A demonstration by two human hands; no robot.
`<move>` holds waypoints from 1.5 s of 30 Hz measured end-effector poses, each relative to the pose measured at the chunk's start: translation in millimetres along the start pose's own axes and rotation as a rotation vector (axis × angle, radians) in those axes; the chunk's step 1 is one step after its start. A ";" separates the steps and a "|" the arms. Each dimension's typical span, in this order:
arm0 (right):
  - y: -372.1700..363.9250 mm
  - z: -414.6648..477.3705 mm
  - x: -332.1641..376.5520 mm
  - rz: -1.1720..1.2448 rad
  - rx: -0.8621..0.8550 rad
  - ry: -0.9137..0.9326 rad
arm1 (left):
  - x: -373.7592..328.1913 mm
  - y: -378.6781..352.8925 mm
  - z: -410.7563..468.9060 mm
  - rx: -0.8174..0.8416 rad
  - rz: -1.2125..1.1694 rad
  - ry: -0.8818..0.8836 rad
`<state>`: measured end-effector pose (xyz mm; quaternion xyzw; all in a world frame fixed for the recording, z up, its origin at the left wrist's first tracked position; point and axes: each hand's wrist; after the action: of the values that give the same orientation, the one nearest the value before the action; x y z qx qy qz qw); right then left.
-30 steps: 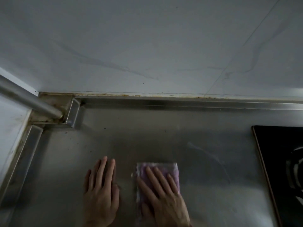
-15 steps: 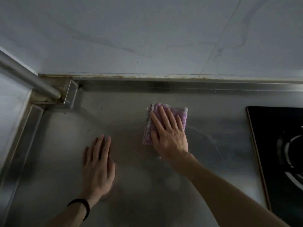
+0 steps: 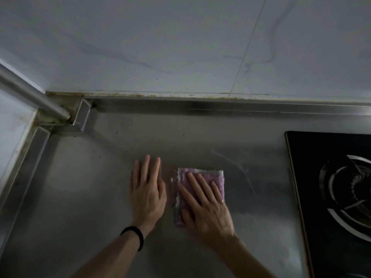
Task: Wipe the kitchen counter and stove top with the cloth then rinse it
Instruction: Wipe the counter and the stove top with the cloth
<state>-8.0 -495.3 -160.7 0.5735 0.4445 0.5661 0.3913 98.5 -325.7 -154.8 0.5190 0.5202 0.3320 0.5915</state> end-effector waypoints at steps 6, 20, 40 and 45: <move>32.4 79.2 -66.1 -0.012 0.018 -0.098 | -4.6 -4.7 -0.5 -0.047 0.114 0.014; 20.9 12.6 -32.9 0.046 0.023 -0.072 | -5.7 -4.9 -0.3 -0.065 0.111 -0.002; 6.5 -64.1 -1.1 0.087 0.027 -0.016 | -4.8 -4.2 1.2 -0.054 0.124 -0.006; 27.0 17.6 -43.2 0.087 0.011 -0.159 | -7.1 -4.8 0.9 -0.092 0.101 -0.008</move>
<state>12.9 -543.6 -148.9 0.6374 0.3898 0.5328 0.3974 96.9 -333.7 -157.6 0.5181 0.4753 0.3830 0.5991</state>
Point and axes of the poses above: each hand's wrist, its own z-axis towards the middle knuckle, its own y-axis out of the back of the hand, x = y × z, and after that the axes turned 2 degrees about x, right-handed
